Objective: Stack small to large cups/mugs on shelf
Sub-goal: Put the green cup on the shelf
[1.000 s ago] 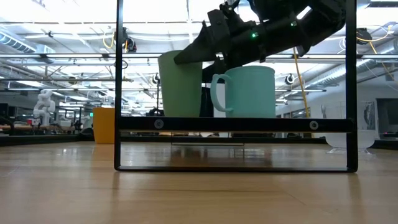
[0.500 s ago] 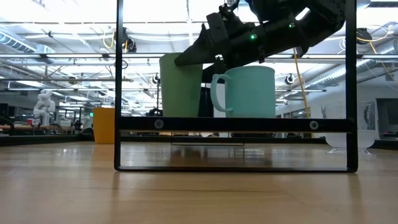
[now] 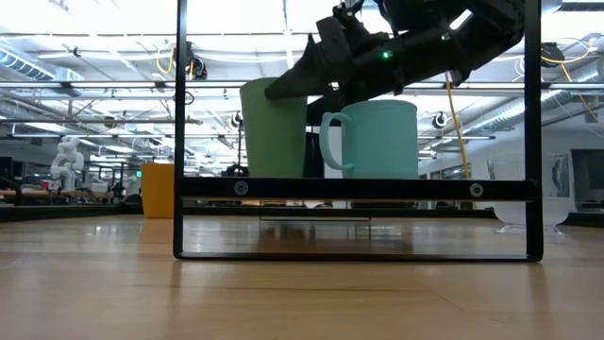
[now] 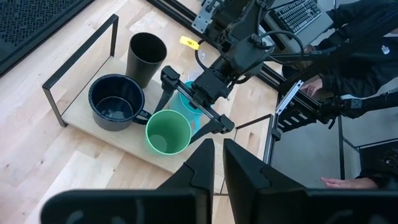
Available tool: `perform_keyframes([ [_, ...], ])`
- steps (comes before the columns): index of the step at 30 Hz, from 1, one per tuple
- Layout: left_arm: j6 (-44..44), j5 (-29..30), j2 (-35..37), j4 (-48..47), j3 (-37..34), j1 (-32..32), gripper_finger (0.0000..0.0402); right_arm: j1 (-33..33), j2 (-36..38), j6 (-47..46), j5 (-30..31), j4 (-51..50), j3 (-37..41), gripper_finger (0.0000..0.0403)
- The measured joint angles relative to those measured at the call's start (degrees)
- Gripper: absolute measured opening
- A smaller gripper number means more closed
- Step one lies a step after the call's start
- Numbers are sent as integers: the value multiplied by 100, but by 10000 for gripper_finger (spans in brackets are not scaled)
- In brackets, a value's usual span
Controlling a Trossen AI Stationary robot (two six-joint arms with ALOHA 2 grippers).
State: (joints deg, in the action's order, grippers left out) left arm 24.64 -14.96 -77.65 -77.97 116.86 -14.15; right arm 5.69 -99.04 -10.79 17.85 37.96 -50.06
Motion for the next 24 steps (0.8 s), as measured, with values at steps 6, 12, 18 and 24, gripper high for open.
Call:
perform_keyframes([
  [6,2,2,0,2,2,-2,33,23,0,126,-7,-53,0,400],
  [12,2,2,0,0,0,0,33,33,0,127,-3,-55,0,400],
  [18,-9,2,0,0,0,0,33,31,0,230,2,-25,0,400],
  [24,-11,-2,0,0,0,-1,33,31,0,133,-10,95,0,400],
])
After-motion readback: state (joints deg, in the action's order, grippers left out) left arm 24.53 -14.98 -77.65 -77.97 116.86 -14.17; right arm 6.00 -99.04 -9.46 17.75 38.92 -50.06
